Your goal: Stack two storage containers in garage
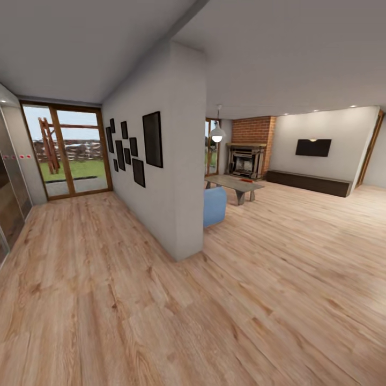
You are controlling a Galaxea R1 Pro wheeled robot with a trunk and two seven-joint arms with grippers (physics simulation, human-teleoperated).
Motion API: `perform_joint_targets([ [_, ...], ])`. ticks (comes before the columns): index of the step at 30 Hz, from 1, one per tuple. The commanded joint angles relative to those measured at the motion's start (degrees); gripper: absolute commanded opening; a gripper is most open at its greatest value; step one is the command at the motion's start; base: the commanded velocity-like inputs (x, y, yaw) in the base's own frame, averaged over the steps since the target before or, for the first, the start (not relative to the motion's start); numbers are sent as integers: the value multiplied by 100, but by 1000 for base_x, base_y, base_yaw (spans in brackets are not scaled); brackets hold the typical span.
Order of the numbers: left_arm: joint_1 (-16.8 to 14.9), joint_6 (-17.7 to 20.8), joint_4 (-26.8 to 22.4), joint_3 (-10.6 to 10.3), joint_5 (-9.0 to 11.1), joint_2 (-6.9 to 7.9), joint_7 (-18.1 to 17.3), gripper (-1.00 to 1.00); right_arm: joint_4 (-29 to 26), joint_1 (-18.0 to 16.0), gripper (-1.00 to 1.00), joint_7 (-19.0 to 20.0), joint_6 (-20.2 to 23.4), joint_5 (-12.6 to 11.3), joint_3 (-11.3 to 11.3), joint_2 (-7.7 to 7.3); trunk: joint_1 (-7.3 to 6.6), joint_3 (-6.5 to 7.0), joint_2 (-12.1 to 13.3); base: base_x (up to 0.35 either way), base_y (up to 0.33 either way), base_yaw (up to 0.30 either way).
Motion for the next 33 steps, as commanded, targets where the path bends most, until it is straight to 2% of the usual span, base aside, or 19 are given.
perform_joint_targets([
  [1,-5,-19,5,-1,36,0,6,100,16,-9,100,-9,-28,6,42,0,4,-8,-5,321,0,0],
  [17,-5,-9,5,-1,30,0,-2,100,20,-9,100,-68,-42,-21,34,-15,4,-8,-5,321,0,0],
  [25,-5,204,1,-1,29,-2,-27,100,15,-9,100,-82,-37,-46,6,6,4,-8,-5,322,0,0],
  [33,-5,206,3,-1,33,-9,-38,100,15,-9,100,-83,-34,-7,23,-12,4,-8,-5,322,0,0],
])
